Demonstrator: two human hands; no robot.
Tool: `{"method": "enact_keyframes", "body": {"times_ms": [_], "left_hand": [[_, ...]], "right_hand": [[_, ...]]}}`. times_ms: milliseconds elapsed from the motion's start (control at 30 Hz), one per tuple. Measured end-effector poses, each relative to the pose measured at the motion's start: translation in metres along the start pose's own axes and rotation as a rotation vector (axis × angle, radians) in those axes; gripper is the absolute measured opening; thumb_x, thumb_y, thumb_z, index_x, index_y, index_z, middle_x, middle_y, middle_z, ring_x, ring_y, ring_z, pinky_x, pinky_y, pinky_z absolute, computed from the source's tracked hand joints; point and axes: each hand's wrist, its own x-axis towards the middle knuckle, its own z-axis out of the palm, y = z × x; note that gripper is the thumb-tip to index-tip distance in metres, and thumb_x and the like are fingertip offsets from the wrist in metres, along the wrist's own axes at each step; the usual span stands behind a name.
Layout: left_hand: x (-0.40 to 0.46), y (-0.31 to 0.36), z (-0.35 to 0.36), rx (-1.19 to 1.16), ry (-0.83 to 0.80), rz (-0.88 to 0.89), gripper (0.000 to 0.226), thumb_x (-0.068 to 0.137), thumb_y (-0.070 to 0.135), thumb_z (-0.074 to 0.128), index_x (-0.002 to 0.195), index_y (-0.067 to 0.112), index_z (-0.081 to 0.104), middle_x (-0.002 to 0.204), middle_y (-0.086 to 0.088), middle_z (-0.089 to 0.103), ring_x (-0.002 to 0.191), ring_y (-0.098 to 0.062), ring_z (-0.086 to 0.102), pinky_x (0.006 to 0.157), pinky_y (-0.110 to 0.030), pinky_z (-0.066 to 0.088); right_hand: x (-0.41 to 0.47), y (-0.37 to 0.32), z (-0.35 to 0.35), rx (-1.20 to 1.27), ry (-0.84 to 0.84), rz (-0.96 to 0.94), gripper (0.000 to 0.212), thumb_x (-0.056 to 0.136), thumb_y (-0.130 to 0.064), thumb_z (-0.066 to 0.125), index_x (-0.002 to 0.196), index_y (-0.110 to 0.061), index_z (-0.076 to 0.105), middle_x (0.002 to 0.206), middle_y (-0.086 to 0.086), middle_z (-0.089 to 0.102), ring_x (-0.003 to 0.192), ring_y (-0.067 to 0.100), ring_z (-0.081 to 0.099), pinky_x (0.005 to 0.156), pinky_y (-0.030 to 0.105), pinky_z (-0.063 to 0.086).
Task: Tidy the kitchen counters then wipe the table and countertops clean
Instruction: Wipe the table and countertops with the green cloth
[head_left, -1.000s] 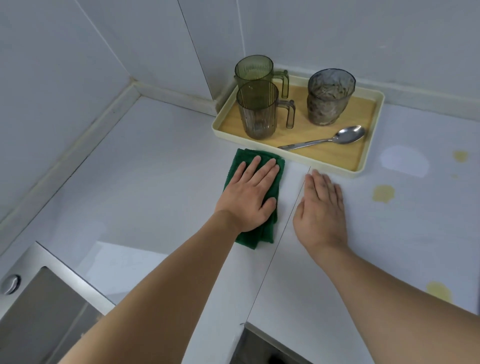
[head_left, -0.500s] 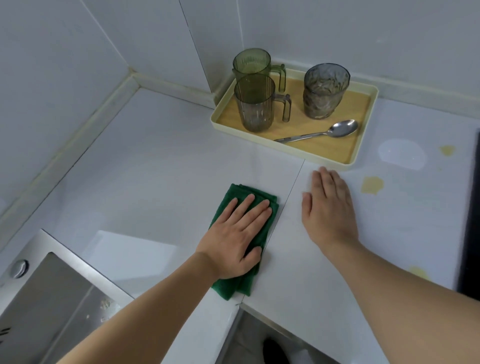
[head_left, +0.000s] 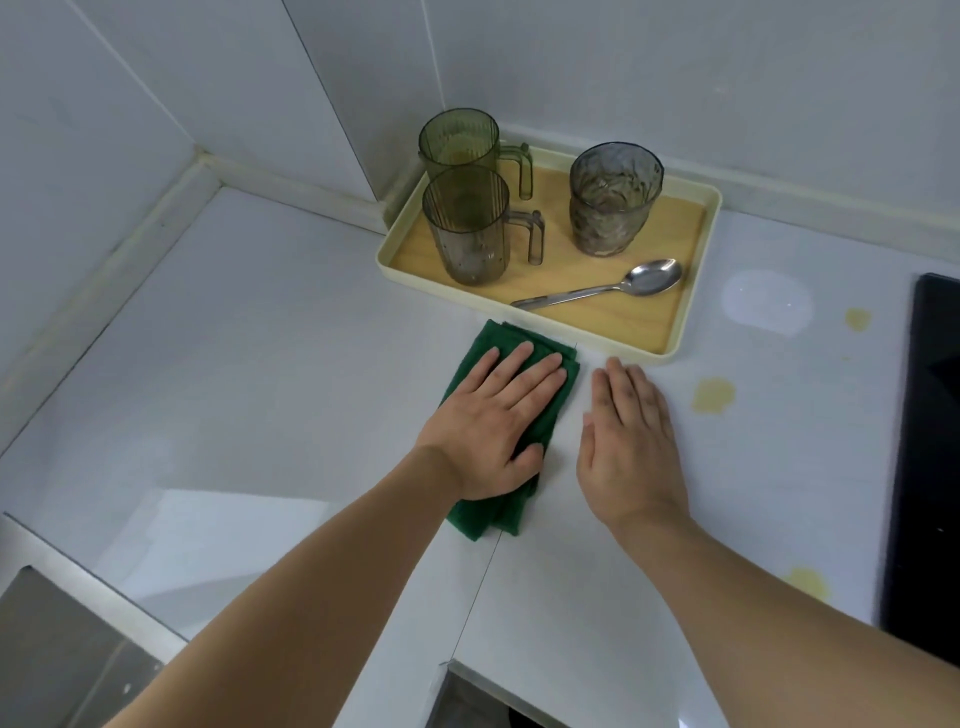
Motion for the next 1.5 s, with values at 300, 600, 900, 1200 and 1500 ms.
{"method": "enact_keyframes", "body": {"times_ms": [300,600,900,1200,1500], "left_hand": [[0.008,-0.001,0.002,0.011,0.039,-0.013,0.078,0.086,0.051,0.018,0.158,0.025,-0.001,0.165,0.007,-0.004,0.15,-0.017,-0.013,0.122,-0.041,-0.008],[-0.061,0.05,0.023,-0.021,0.078,-0.199,0.077,0.087,0.051,0.01,0.158,0.023,-0.001,0.164,0.006,-0.006,0.15,-0.018,-0.015,0.122,-0.042,-0.007],[-0.093,0.125,0.04,-0.218,0.243,-0.796,0.075,0.091,0.048,0.019,0.158,0.02,0.001,0.165,0.005,-0.004,0.15,-0.017,-0.013,0.122,-0.039,-0.009],[-0.072,0.206,0.043,-0.358,0.33,-1.289,0.076,0.092,0.041,0.023,0.157,0.011,-0.001,0.165,-0.004,-0.003,0.151,-0.026,-0.01,0.122,-0.048,-0.005],[-0.057,0.239,0.047,-0.376,0.315,-1.311,0.081,0.088,0.046,0.026,0.157,0.015,-0.002,0.165,0.001,-0.005,0.15,-0.021,-0.014,0.12,-0.048,-0.01]], "right_hand": [[0.0,0.001,0.002,-0.017,0.005,-0.021,0.058,0.097,-0.026,0.017,0.147,-0.003,0.034,0.156,0.013,0.028,0.146,0.028,0.021,0.12,0.04,0.013],[-0.004,0.002,-0.007,0.076,-0.01,-0.034,0.05,0.102,-0.019,0.028,0.151,-0.007,0.026,0.16,0.008,0.018,0.148,0.022,0.009,0.122,0.034,0.003],[-0.057,0.068,-0.072,0.271,0.1,-0.041,0.045,0.103,-0.015,0.032,0.147,-0.003,0.035,0.157,0.009,0.027,0.146,0.022,0.02,0.12,0.031,0.013],[-0.088,0.179,-0.061,0.158,0.025,0.237,0.055,0.1,-0.018,0.033,0.15,0.001,0.021,0.159,0.016,0.016,0.148,0.027,0.01,0.121,0.038,0.003],[-0.09,0.187,-0.051,0.126,0.049,0.268,0.061,0.1,-0.025,0.028,0.153,-0.006,0.007,0.162,0.012,0.005,0.149,0.025,-0.001,0.12,0.037,-0.006]]}}
